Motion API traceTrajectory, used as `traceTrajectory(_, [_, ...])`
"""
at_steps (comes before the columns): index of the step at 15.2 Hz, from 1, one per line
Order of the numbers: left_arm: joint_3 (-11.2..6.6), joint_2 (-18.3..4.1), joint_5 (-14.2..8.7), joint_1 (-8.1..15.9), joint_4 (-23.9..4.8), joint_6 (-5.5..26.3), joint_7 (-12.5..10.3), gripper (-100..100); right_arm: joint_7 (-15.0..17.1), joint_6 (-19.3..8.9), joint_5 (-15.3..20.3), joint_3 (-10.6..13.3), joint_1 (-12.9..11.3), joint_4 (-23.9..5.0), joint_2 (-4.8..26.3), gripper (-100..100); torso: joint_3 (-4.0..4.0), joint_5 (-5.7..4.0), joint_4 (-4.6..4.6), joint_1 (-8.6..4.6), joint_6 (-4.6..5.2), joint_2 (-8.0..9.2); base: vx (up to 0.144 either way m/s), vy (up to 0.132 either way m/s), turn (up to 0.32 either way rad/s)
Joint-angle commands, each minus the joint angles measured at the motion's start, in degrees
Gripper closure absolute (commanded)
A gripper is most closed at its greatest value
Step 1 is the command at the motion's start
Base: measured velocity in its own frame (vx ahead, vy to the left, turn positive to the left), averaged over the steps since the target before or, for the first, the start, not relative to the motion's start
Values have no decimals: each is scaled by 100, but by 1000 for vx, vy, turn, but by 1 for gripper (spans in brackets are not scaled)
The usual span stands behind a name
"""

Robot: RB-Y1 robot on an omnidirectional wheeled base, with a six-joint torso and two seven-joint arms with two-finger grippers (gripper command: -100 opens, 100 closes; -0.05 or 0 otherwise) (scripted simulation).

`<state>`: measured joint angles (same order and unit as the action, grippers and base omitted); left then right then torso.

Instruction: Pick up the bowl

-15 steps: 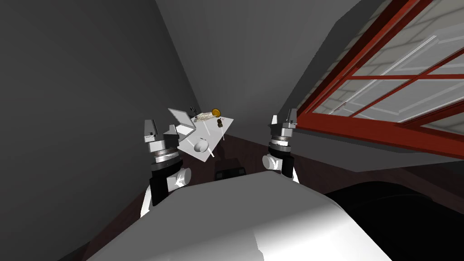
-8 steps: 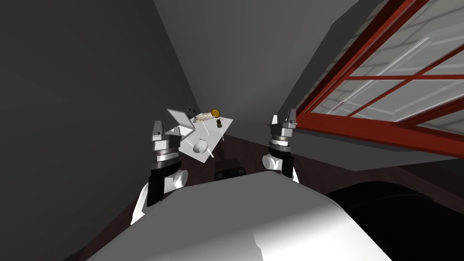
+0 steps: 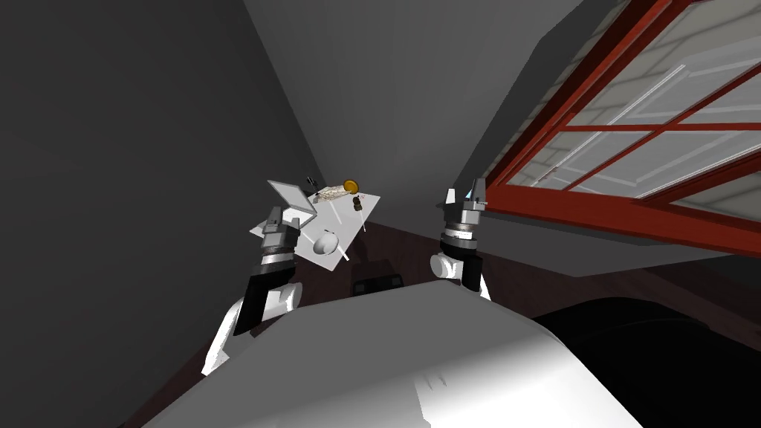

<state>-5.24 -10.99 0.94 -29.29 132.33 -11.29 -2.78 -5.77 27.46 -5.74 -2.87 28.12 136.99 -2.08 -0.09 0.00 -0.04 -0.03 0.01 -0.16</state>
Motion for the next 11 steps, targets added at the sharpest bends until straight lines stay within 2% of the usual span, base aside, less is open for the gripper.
traceTrajectory(1, [-32, -53, -33, -33, -33, 204, 18, -100, 0, 0, 0, 0, 0, 0, 0, 0, 0, 0, 0, 0, 0, 0, 32, -11, -41])
traceTrajectory(8, [-263, -252, -239, -147, -360, 1067, 70, -100, 0, 0, 0, 0, 0, 0, 0, 0, -2, -1, -1, -3, -1, -2, 39, -16, -46])
traceTrajectory(10, [-263, -252, -239, -147, -360, 1134, 70, -100, 0, 0, 0, 0, 0, 0, 0, 0, -2, 0, -1, -2, -1, -3, 35, -11, -23])
traceTrajectory(11, [-326, -283, -295, -178, -449, 1298, 84, -100, 0, 0, 0, 0, 0, 0, 0, 0, 0, -1, 0, -1, -1, 0, 32, -9, -41])
